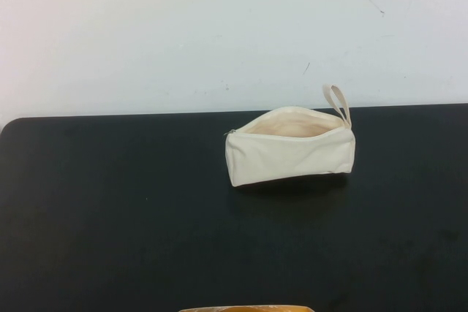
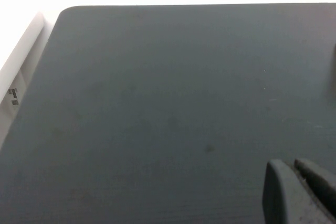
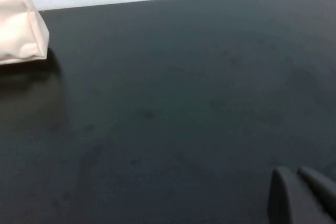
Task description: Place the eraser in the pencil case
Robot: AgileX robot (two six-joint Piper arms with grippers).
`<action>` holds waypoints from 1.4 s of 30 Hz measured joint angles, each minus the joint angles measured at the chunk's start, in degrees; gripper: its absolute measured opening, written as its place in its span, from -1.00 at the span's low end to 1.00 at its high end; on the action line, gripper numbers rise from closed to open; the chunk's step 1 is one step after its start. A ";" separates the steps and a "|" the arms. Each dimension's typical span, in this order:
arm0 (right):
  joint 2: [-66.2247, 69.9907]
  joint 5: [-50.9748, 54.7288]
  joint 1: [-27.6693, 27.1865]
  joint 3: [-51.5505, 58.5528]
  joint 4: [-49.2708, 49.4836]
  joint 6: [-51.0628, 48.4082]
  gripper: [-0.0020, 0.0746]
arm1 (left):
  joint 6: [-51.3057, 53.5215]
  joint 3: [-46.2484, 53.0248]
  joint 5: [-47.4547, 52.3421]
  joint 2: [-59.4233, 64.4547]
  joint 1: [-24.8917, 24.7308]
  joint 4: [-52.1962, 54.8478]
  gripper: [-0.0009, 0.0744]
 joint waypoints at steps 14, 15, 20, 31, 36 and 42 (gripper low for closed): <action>0.00 0.24 0.00 -0.08 -0.08 0.00 -0.95 | 0.00 0.00 0.00 0.00 0.00 0.00 -0.98; 0.00 0.18 0.00 -0.08 -0.08 0.00 -0.95 | 0.00 0.00 0.00 0.00 0.00 0.00 -0.98; 0.00 0.18 0.12 -0.08 -0.12 0.00 -0.95 | 0.00 0.00 0.00 0.00 0.00 0.00 -0.98; 0.00 0.18 2.41 -0.08 -0.12 0.00 -0.95 | 0.00 0.00 0.00 0.00 0.00 0.00 -0.98; 0.00 0.18 2.41 -0.08 -0.12 0.00 -0.95 | 0.00 0.00 0.00 0.00 0.00 0.00 -0.98; 0.00 0.18 2.41 -0.08 -0.12 0.00 -0.95 | 0.00 0.00 0.00 0.00 0.00 0.00 -0.98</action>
